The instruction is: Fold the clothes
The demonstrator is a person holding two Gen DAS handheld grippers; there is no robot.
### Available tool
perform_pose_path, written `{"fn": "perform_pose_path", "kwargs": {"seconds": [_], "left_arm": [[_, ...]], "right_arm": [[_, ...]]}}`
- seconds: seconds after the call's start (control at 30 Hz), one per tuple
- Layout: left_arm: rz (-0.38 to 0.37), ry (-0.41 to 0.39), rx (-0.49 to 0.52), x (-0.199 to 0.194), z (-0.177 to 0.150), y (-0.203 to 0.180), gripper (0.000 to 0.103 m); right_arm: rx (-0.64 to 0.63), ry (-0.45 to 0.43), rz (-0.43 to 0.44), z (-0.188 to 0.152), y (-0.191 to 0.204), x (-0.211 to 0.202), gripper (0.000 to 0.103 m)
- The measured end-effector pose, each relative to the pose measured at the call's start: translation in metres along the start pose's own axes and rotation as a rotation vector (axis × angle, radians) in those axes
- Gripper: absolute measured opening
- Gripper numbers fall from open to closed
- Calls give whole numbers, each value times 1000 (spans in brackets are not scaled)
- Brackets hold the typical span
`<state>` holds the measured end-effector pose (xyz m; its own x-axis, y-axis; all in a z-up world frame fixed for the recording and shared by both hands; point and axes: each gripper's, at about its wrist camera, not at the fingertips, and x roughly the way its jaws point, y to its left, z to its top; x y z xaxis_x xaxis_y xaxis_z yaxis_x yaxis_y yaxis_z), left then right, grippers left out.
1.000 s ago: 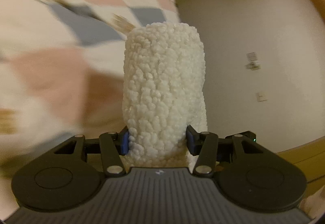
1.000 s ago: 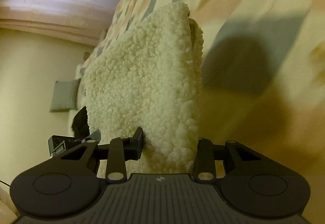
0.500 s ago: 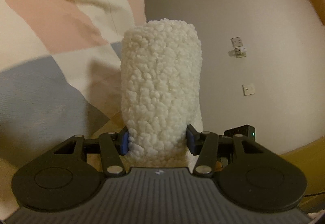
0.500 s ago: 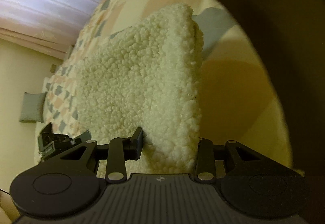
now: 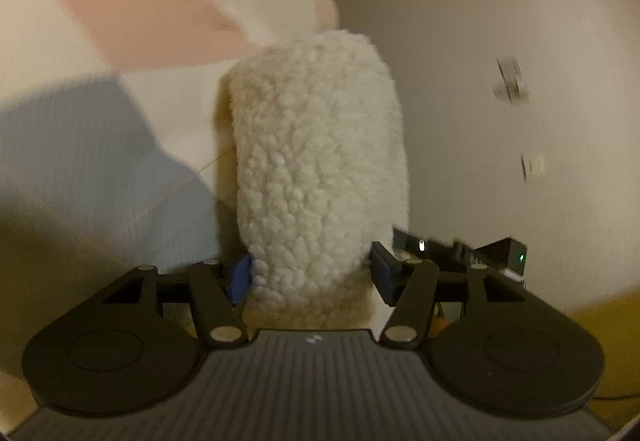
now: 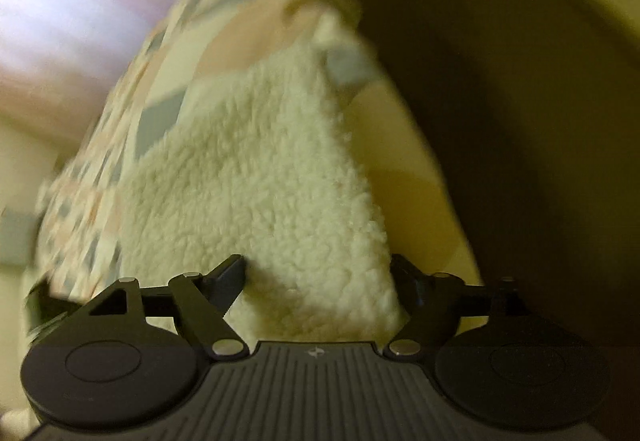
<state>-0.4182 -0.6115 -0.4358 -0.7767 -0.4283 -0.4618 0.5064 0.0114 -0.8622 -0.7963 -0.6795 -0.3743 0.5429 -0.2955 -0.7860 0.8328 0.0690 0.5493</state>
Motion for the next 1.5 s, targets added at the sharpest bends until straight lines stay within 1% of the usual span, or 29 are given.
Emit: {"fn": "perform_pose_path", "kwargs": {"seconds": [0.03, 0.07, 0.1, 0.13, 0.17, 0.2, 0.23, 0.27, 0.3, 0.37, 0.4, 0.43, 0.47, 0.5, 0.57, 0.63, 0.67, 0.7, 0.77, 0.87, 1.0, 1.07, 1.13, 1.17, 1.23, 1.3, 1.37, 1.43, 1.5], "left_arm": [[13, 20, 58, -11, 4, -7, 53], [25, 32, 121, -27, 5, -15, 50], [35, 34, 180, -42, 8, -22, 48], [58, 36, 248, -56, 12, -31, 45], [88, 37, 321, -65, 20, -41, 37], [114, 32, 397, -69, 29, -53, 33], [138, 26, 491, -72, 37, -67, 26], [154, 26, 589, -73, 45, -80, 20], [165, 28, 684, -71, 52, -92, 18], [190, 50, 875, -57, 63, -114, 17], [197, 71, 950, -46, 68, -120, 16], [197, 100, 991, -34, 73, -120, 13], [194, 132, 1015, -22, 78, -118, 9], [191, 160, 1039, -12, 80, -117, 8], [183, 197, 1100, 2, 79, -112, 8], [177, 227, 1158, 16, 77, -108, 8], [177, 236, 1178, 23, 75, -106, 8], [179, 245, 1194, 30, 73, -104, 8], [167, 271, 1230, 48, 69, -100, 8], [168, 291, 1287, 67, 61, -96, 8], [180, 290, 1297, 83, 57, -90, 8], [184, 287, 1317, 79, 54, -89, 8], [198, 285, 1353, 77, 53, -95, 8], [201, 278, 1369, 78, 54, -99, 8], [177, 247, 1378, 66, 57, -112, 7], [134, 219, 1363, 48, 63, -125, 7], [94, 201, 1381, 38, 65, -137, 7], [60, 212, 1433, 39, 60, -144, 7], [66, 245, 1491, 57, 52, -143, 7]], "right_arm": [[17, -44, -41, -13, 9, -5, 84], [33, -88, -82, -27, 18, -9, 84], [50, -133, -123, -40, 28, -14, 82], [66, -177, -164, -53, 37, -19, 74], [83, -221, -205, -67, 46, -23, 66], [99, -265, -245, -80, 55, -28, 50], [116, -310, -286, -93, 65, -33, 43], [132, -354, -327, -107, 74, -37, 41], [149, -398, -368, -120, 83, -42, 40], [182, -486, -450, -147, 102, -51, 34], [198, -531, -491, -160, 111, -56, 31], [215, -575, -532, -174, 120, -60, 30], [231, -619, -573, -187, 129, -65, 30], [200, -619, -583, -194, 146, -54, 29], [153, -621, -632, -198, 168, -34, 29], [115, -618, -660, -197, 179, -21, 28], [98, -606, -700, -192, 180, -8, 28], [81, -575, -758, -191, 176, 3, 28], [79, -536, -830, -193, 165, 21, 23], [90, -541, -840, -193, 154, 28, 25], [83, -539, -844, -190, 150, 33, 28], [89, -529, -838, -186, 146, 34, 29], [104, -521, -828, -183, 143, 32, 33], [109, -516, -824, -182, 142, 30, 33], [117, -508, -809, -180, 137, 27, 33], [133, -507, -790, -180, 133, 22, 33], [142, -510, -778, -180, 131, 24, 34], [147, -513, -771, -181, 129, 24, 35], [152, -517, -766, -181, 128, 26, 35]]}}
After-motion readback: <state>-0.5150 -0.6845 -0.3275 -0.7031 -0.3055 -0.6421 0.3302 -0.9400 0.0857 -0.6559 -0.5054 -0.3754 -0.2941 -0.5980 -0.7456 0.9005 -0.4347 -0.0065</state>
